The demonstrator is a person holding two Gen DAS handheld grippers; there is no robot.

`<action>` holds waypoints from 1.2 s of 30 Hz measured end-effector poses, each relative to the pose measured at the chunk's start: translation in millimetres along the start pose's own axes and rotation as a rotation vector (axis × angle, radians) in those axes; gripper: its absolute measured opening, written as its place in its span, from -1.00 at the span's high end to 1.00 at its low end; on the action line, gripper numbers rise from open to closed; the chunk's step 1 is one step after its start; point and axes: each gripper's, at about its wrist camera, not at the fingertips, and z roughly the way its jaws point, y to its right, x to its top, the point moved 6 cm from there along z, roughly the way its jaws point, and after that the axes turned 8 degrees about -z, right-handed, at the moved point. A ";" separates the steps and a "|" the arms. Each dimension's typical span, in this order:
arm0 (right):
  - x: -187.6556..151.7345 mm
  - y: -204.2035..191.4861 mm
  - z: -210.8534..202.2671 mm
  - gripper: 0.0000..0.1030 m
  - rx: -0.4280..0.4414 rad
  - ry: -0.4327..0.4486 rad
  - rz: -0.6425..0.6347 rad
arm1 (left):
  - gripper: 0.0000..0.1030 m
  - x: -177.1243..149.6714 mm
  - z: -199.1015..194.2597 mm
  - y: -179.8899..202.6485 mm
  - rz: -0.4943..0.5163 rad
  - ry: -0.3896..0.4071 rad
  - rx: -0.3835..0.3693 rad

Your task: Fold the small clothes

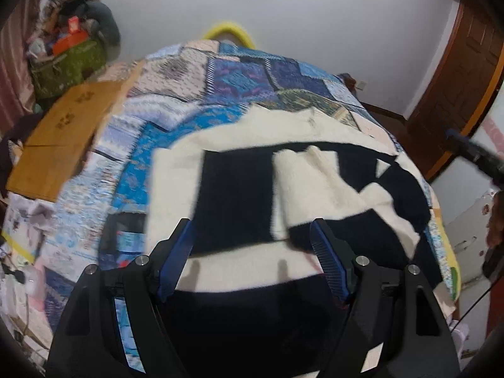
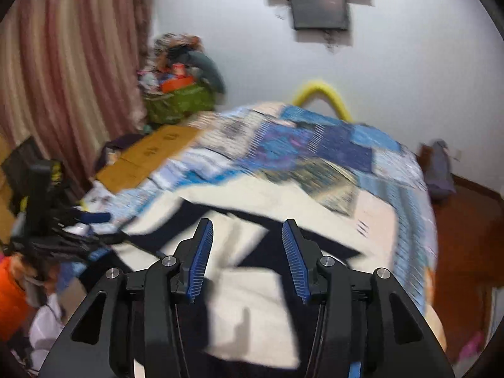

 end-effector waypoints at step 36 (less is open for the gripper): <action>-88.8 65.9 27.2 0.12 -0.067 -0.163 0.199 | 0.87 112.4 -71.8 98.1 0.214 0.253 -0.146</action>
